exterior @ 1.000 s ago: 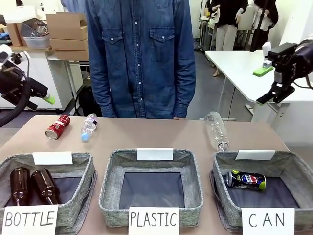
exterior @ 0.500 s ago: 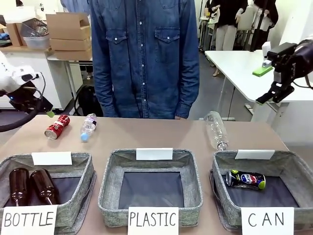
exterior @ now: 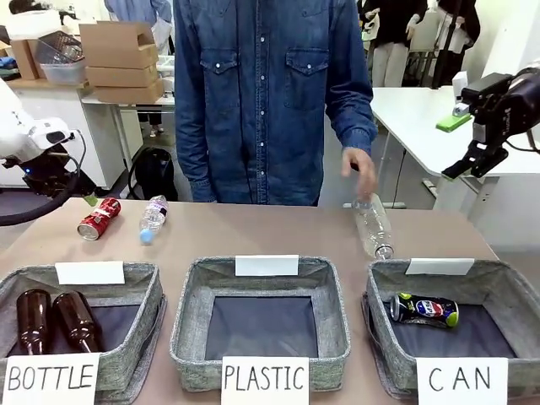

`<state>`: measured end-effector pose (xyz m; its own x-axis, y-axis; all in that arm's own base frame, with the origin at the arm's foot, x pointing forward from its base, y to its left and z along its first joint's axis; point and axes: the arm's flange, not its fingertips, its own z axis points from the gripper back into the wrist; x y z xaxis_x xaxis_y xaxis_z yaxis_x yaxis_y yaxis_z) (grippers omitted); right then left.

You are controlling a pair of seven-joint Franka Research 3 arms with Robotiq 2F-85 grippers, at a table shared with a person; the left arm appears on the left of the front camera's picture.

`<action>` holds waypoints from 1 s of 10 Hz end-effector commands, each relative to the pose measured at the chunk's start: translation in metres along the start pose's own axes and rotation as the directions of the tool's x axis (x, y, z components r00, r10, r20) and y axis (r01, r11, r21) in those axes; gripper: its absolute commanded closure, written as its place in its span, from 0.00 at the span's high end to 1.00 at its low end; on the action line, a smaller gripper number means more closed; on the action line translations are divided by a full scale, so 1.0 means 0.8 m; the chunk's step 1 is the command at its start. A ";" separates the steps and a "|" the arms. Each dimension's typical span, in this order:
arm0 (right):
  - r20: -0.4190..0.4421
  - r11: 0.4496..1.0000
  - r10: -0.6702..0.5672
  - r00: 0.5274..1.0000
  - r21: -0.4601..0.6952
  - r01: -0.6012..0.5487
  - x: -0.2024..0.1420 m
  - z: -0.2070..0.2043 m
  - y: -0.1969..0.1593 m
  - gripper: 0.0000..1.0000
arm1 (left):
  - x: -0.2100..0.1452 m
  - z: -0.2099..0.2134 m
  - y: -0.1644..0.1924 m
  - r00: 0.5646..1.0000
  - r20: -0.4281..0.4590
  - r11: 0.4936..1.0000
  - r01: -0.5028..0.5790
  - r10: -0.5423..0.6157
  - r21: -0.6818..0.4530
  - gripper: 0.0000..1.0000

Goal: Sort the can waste into the basket.
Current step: Pick up the can waste from the table and place it in the right Fabric basket.

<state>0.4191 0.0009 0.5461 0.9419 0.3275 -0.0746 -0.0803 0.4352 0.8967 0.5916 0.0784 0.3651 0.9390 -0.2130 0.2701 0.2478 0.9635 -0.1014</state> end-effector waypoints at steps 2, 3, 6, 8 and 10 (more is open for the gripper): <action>-0.007 1.000 0.021 1.000 -0.003 -0.021 -0.001 0.005 0.001 1.00 | 0.030 -0.029 0.003 0.998 -0.046 0.999 0.031 -0.029 0.030 1.00; -0.007 1.000 0.021 1.000 -0.003 -0.021 -0.001 0.005 0.001 1.00 | 0.035 -0.040 0.005 0.997 -0.069 0.999 0.041 -0.040 0.020 1.00; -0.007 1.000 0.021 1.000 -0.003 -0.021 -0.001 0.005 0.001 1.00 | 0.041 -0.068 0.004 0.995 -0.089 0.999 0.044 -0.043 0.012 1.00; -0.007 1.000 0.021 1.000 -0.003 -0.021 -0.001 0.005 0.001 1.00 | 0.043 -0.073 0.004 0.994 -0.085 0.998 0.062 -0.062 -0.006 1.00; -0.007 1.000 0.021 1.000 -0.003 -0.021 -0.001 0.005 0.001 1.00 | 0.043 -0.075 0.005 0.993 -0.089 0.997 0.080 -0.081 -0.012 0.40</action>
<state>0.4191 0.0010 0.5461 0.9418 0.3278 -0.0746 -0.0804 0.4351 0.8968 0.6343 0.0619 0.3137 0.9361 -0.2871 0.2033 0.3112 0.9453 -0.0981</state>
